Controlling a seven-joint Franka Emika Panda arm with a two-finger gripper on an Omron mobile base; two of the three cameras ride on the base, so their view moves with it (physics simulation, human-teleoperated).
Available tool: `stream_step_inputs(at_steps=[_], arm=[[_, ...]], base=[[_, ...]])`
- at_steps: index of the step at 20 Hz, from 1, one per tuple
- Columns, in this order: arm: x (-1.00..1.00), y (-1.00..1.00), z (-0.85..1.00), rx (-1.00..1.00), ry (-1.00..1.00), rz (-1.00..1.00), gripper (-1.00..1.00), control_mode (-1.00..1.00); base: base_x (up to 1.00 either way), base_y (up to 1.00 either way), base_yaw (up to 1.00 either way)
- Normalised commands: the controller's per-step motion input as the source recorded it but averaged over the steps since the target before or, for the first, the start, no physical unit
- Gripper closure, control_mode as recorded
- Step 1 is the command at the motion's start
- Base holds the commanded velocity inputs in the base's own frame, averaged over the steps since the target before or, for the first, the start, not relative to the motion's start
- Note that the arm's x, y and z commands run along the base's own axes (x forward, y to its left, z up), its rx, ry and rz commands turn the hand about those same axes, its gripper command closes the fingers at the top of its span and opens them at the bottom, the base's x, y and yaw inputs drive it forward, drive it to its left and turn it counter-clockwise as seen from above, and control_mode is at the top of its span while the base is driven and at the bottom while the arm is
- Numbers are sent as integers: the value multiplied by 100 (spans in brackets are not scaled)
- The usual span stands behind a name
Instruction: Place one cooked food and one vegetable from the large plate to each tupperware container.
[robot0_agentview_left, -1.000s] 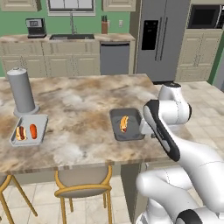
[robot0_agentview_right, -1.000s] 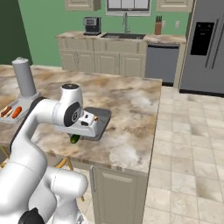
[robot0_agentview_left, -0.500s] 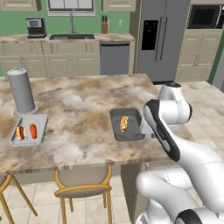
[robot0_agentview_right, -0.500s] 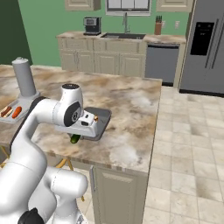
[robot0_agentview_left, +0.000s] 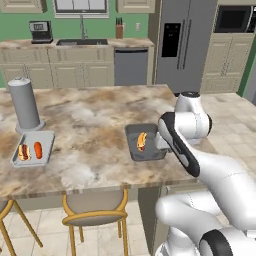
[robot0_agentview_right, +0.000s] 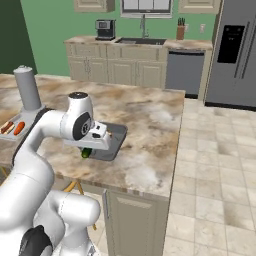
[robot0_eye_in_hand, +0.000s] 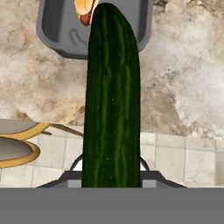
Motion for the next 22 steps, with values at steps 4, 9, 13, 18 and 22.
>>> stream_step_inputs(at_steps=[4, 9, 13, 18, 22], arm=[[100, 23, 4, -10, 0, -9, 100, -100], [100, 9, -2, -1, 0, -37, 100, -100], [99, -4, -4, 0, 0, -8, 100, -100], [92, -4, -3, 0, 0, 1, 100, -100], [69, 7, -25, 0, 0, 2, 100, -100]], base=[[0, 0, 0], [0, 0, 0], [0, 0, 0], [0, 0, 0], [0, 0, 0]])
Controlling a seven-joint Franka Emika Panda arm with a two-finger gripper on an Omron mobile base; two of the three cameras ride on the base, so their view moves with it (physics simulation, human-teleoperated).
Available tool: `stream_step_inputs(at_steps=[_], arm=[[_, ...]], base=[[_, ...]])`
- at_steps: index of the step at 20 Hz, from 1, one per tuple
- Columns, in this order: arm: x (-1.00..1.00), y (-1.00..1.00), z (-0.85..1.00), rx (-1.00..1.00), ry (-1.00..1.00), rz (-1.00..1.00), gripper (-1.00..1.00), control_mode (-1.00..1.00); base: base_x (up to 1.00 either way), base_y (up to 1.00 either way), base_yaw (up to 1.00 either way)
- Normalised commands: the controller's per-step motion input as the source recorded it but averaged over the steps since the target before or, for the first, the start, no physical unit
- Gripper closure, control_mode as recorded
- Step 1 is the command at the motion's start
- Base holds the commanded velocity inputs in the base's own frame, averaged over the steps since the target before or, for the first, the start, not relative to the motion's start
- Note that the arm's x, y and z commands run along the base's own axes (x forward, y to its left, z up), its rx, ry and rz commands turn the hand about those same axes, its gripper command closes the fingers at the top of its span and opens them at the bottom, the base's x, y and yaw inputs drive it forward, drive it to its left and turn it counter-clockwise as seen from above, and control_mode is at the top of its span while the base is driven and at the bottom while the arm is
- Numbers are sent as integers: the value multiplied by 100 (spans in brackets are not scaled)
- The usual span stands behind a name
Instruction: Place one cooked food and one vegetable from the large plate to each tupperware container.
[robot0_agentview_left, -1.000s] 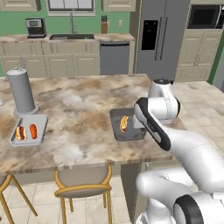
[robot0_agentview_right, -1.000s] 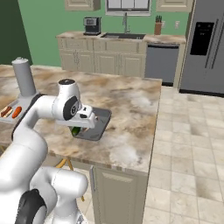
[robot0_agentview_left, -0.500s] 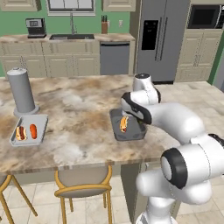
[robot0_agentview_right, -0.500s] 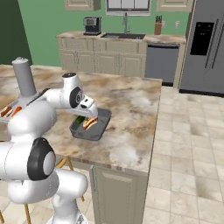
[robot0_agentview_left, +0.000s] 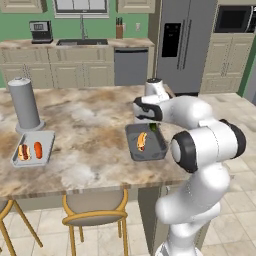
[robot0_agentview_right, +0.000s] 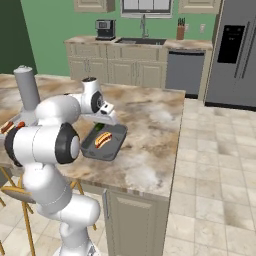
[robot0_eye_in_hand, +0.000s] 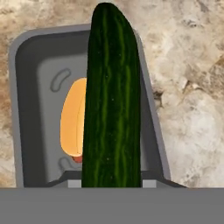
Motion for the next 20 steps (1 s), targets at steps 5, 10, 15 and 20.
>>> stream_step_inputs(at_steps=[5, 10, 15, 20], arm=[[17, 0, -54, 0, 11, 6, 100, -100], [0, 0, -55, 1, 14, 2, 100, -100], [0, 0, -18, 0, 1, 0, 100, -100], [7, 0, -29, 0, 0, 0, 100, -100]], base=[[0, 0, 0], [0, 0, 0], [0, 0, 0], [0, 0, 0]])
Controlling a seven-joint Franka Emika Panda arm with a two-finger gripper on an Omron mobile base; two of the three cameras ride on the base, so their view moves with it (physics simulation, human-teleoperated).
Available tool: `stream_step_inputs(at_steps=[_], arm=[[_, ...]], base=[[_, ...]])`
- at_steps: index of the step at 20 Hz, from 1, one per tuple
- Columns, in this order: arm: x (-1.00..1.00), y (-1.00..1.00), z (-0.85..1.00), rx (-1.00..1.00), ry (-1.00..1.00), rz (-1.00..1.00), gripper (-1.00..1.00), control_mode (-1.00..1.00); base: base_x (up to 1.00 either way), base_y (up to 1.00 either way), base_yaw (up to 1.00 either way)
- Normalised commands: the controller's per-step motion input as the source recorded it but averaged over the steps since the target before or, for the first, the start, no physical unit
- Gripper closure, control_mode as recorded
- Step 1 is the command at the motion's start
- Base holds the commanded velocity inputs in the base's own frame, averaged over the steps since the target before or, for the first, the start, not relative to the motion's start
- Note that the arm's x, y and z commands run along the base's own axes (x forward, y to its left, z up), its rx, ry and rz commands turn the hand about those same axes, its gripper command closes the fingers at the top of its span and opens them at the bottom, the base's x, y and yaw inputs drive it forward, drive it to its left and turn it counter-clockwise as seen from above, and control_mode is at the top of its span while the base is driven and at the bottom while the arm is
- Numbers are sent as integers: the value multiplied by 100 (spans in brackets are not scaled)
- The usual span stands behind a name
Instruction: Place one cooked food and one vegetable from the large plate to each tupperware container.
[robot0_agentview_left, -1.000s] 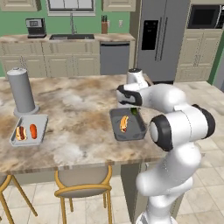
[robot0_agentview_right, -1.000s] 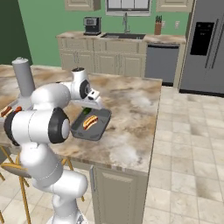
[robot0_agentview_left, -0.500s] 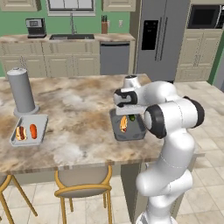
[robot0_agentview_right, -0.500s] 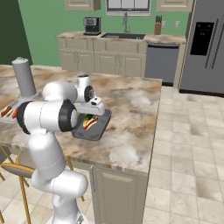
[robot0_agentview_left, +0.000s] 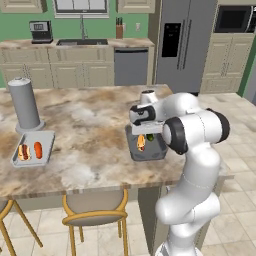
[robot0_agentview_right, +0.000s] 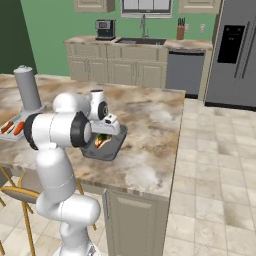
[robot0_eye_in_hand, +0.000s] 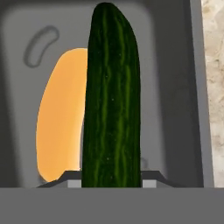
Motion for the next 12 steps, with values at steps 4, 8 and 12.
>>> stream_step_inputs(at_steps=[4, 8, 12], arm=[[5, 0, -43, -1, 0, 0, 100, -100], [6, 0, -35, -3, 0, 0, 100, -100], [0, 0, -11, 0, 0, 0, 100, -100]], base=[[0, 0, 0], [0, 0, 0], [0, 0, 0]])
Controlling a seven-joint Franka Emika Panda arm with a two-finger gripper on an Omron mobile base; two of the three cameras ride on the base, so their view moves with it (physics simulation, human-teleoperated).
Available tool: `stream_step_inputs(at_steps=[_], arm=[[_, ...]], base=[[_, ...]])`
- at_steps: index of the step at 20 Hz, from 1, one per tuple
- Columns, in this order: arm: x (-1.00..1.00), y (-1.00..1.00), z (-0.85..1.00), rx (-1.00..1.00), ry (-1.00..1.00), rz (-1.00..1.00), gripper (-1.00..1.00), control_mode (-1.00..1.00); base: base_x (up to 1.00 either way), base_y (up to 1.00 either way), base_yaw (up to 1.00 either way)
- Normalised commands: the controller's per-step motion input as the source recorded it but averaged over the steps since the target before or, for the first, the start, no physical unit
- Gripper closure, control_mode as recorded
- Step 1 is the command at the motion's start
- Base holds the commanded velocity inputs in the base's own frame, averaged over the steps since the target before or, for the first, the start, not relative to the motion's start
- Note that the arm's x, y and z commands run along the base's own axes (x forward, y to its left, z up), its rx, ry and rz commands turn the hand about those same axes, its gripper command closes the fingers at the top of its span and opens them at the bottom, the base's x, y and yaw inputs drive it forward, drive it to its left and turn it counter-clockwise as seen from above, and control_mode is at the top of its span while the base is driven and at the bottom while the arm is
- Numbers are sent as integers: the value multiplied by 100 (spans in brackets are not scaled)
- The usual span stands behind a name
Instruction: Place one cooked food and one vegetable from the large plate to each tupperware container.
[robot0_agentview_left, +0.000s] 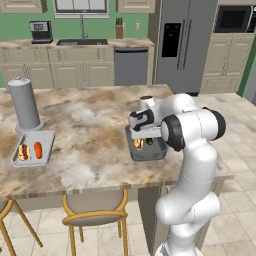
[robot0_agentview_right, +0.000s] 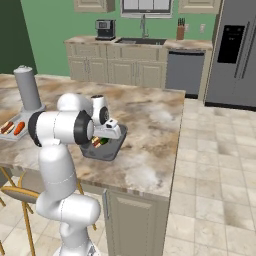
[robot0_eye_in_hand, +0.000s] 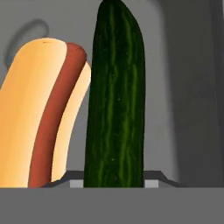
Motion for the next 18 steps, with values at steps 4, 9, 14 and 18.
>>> stream_step_inputs(at_steps=[4, 9, 14, 18], arm=[[0, 1, -2, 0, 0, 0, 100, -100], [0, 2, 0, 0, 0, 0, -100, -100], [0, 1, 0, 0, 0, 0, -100, -100], [-13, 0, 10, 0, 0, 0, -100, -100]], base=[[0, 0, 0], [0, 0, 0], [0, 0, 0], [0, 0, 0]])
